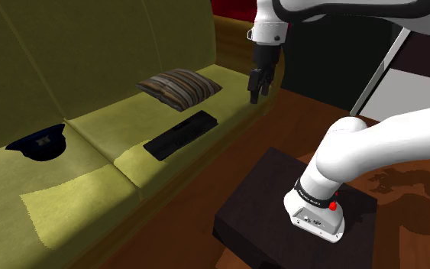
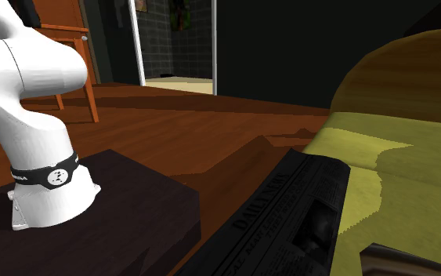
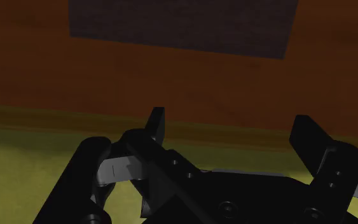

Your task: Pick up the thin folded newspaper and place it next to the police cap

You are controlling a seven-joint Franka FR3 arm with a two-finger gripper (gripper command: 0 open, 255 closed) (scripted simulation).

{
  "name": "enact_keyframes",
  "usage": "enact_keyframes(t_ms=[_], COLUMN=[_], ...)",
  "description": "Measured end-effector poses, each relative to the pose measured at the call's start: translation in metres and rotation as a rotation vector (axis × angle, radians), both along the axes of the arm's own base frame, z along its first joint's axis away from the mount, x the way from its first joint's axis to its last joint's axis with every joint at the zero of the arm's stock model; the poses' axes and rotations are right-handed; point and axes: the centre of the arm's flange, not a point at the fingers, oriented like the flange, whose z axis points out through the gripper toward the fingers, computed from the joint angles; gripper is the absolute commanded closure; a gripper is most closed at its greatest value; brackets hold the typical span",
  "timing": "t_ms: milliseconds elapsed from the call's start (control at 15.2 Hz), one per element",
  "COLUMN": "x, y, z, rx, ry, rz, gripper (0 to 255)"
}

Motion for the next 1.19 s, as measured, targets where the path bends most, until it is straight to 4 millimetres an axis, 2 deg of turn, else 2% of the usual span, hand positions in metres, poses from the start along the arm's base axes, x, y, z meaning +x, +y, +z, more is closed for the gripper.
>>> enact_keyframes(t_ms=[66,198,330,594,924,1188], x=[0.000,0.000,0.002,0.001,-0.005,-0.012], y=[0.000,0.019,0.047,0.103,0.163,0.200], z=[0.000,-0.011,-0.019,-0.052,-0.112,-0.167], rx=[0.000,-0.051,-0.127,-0.294,-0.506,-0.680], ry=[0.000,-0.045,-0.117,-0.275,-0.477,-0.642], rz=[0.000,0.057,0.142,0.327,0.562,0.747], gripper=[0,0,0,0,0,0])
